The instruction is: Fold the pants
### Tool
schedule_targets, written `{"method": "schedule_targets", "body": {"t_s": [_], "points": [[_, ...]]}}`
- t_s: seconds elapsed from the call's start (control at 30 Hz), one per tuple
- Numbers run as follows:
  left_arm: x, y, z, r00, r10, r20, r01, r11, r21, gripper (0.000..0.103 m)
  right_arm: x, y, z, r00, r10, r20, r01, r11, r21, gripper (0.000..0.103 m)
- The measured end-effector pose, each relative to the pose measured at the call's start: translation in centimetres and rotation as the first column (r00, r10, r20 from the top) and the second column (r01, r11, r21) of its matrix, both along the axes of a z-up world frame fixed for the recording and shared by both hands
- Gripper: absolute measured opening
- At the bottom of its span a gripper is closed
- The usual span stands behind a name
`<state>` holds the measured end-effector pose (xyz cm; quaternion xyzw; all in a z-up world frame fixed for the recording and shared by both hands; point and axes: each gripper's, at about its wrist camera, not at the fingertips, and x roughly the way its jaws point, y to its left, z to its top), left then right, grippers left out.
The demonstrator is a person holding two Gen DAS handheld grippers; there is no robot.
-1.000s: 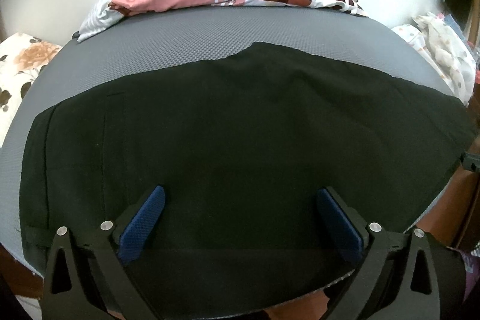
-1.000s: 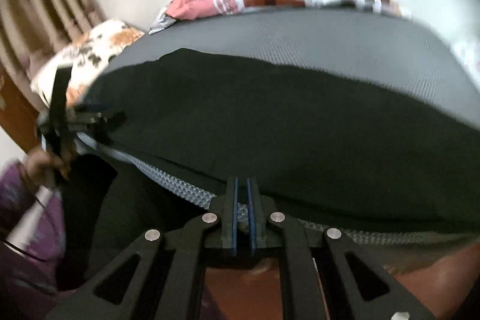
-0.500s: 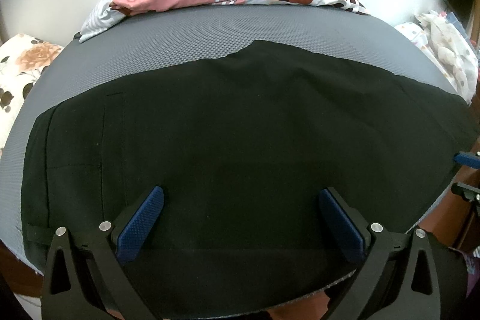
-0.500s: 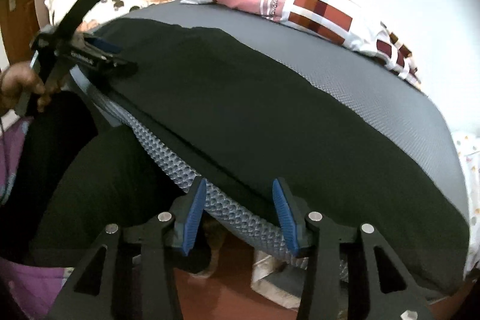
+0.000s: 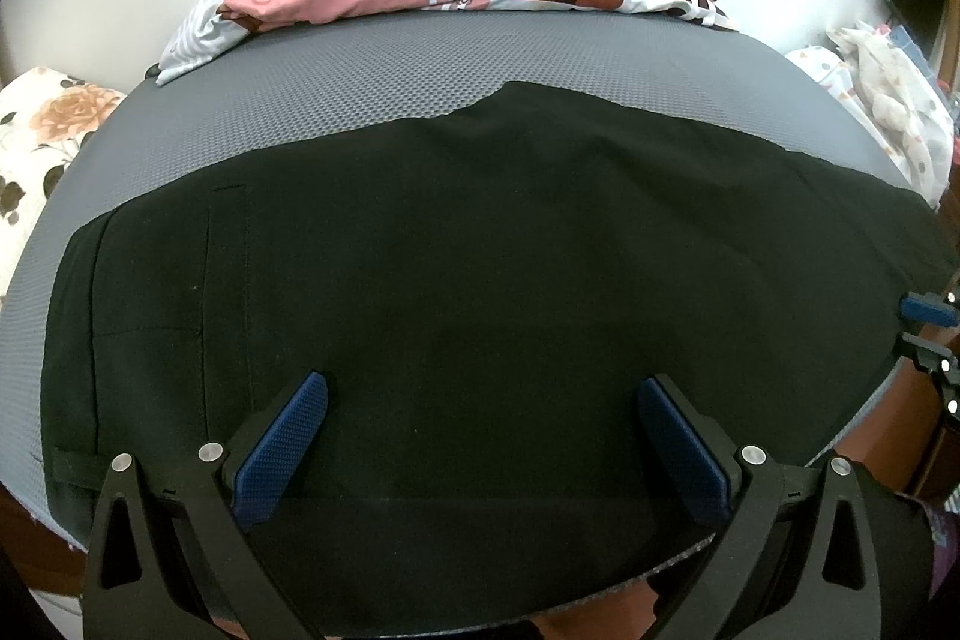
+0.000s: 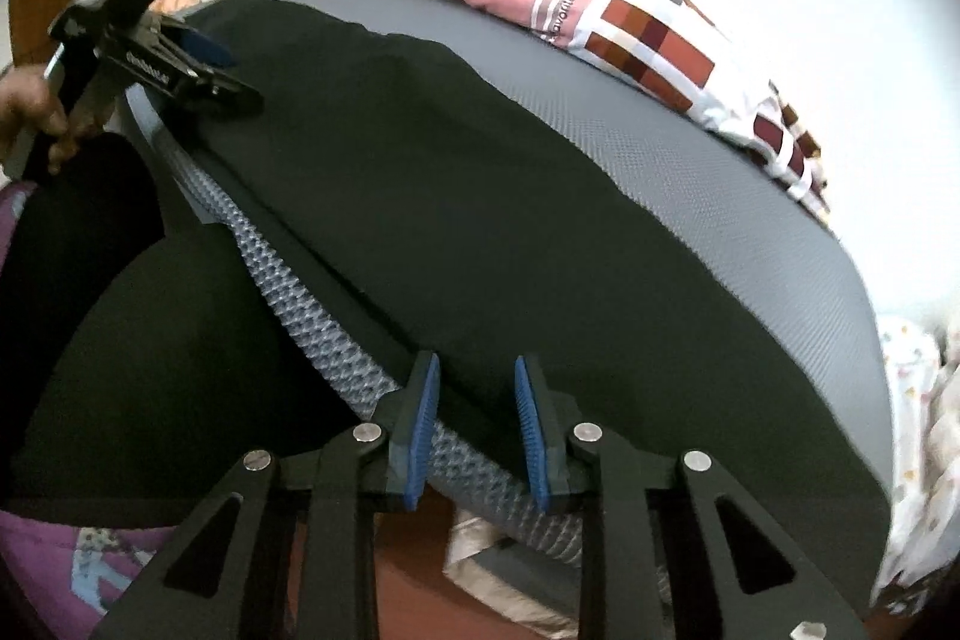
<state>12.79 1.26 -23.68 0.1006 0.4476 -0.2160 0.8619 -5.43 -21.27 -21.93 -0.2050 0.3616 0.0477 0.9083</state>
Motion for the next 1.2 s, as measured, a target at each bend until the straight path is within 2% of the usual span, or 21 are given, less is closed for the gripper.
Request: {"method": "schedule_targets", "body": {"t_s": [0.37,0.43,0.5,0.7,0.8,0.87,1.07,1.2], "points": [[0.0,-0.1,0.0,1.000,0.002,0.000,-0.002,1.000,0.000,0.102,-1.3,2.9,-1.0,0.995,0.057,0.077,-0.040,0.976,-0.215,0.021],[0.0,-0.1,0.0,1.000,0.002,0.000,-0.002,1.000,-0.001,0.102,-1.7,3.5,-1.0,0.992,0.096,0.080,-0.076,0.973,-0.220,0.021],[0.0,-0.1,0.0,1.000,0.003,0.001,-0.003,1.000,0.000,0.102,-1.6,3.8,-1.4,0.993,0.085,0.077,-0.063,0.966,-0.251,0.021],[0.0,-0.1,0.0,1.000,0.002,0.000,-0.002,1.000,-0.002,0.102,-1.2,2.8,0.0,0.995,0.057,0.080,-0.043,0.985,-0.168,0.021],[0.0,-0.1,0.0,1.000,0.004,0.001,-0.004,1.000,-0.001,0.102,-1.4,3.4,-0.9,0.995,0.072,0.076,-0.051,0.967,-0.251,0.021],[0.0,0.0,0.0,1.000,0.002,0.000,-0.002,1.000,-0.002,0.102,-1.6,3.7,-1.4,0.994,0.084,0.074,-0.061,0.960,-0.272,0.021],[0.0,-0.1,0.0,1.000,0.003,0.000,-0.003,1.000,-0.002,0.102,-1.3,4.5,-2.0,0.988,0.088,0.126,-0.034,0.925,-0.379,0.021],[0.0,-0.1,0.0,1.000,0.003,0.000,-0.003,1.000,-0.002,0.102,-0.9,4.5,-2.3,0.990,0.063,0.129,-0.007,0.917,-0.399,0.021]]}}
